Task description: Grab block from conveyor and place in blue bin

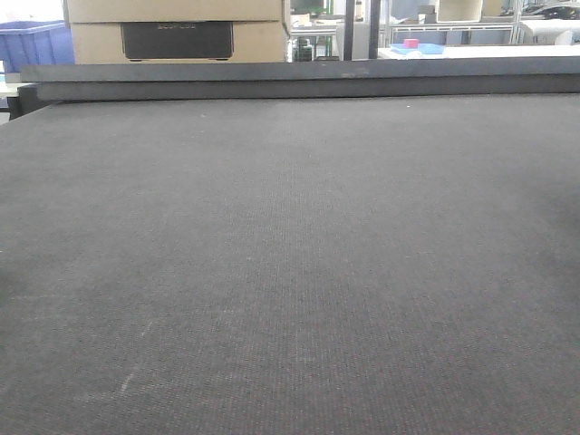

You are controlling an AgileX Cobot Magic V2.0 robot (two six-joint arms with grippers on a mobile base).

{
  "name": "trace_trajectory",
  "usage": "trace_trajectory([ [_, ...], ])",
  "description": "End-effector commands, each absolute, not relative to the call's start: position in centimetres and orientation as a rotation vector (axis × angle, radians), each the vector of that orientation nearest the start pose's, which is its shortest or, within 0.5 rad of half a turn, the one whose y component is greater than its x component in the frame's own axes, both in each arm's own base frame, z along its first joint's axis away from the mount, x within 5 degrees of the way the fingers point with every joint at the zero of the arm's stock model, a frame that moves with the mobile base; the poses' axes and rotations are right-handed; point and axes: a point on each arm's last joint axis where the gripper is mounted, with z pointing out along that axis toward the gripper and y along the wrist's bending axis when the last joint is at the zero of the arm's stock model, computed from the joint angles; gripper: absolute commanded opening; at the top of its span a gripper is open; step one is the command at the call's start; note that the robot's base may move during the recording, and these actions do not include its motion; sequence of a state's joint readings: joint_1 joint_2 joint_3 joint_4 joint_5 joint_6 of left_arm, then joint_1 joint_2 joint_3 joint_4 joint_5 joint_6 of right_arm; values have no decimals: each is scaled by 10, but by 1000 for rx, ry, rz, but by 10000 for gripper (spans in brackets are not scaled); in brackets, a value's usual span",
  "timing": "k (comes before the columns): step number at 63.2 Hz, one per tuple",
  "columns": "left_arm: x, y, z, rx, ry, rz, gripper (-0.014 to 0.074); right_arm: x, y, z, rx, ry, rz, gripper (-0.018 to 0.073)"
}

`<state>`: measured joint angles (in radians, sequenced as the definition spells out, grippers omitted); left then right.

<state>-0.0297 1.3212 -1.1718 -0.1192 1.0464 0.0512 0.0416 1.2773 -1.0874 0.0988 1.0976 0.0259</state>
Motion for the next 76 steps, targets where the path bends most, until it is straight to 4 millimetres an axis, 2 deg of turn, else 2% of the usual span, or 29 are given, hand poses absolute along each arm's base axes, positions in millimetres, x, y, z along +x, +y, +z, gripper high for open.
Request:
trace_trajectory([
  [1,264,-19,319,46,2724,-169,-111,249,21,312,31,2753,189,-167],
  [8,264,-19,308,44,2763,-170,-111,262,21,302,39,2753,187,-167],
  [15,262,-19,305,44,2784,-171,-111,269,22,284,52,2887,186,-144],
  [20,261,-19,305,44,2788,-171,-111,272,23,275,118,2933,121,-141],
  [26,261,-19,304,45,2791,-171,-111,270,29,273,96,2958,-12,-141],
  [32,261,-19,304,45,2791,-171,-111,268,40,272,50,2975,13,-141],
  [48,260,-19,304,46,2805,-173,-111,271,42,272,52,2937,35,-133],
  [55,259,-19,302,46,2811,-173,-111,271,43,272,59,2939,53,-19],
  [58,258,-19,300,46,2822,-173,-111,271,44,272,64,2938,66,85],
  [64,256,-19,295,45,2844,-174,-111,273,44,268,67,2962,66,228],
  [69,254,-19,293,45,2858,-175,-111,275,45,260,72,3007,65,293],
  [76,253,-19,294,46,2853,-175,-111,284,47,241,79,3064,60,332],
])
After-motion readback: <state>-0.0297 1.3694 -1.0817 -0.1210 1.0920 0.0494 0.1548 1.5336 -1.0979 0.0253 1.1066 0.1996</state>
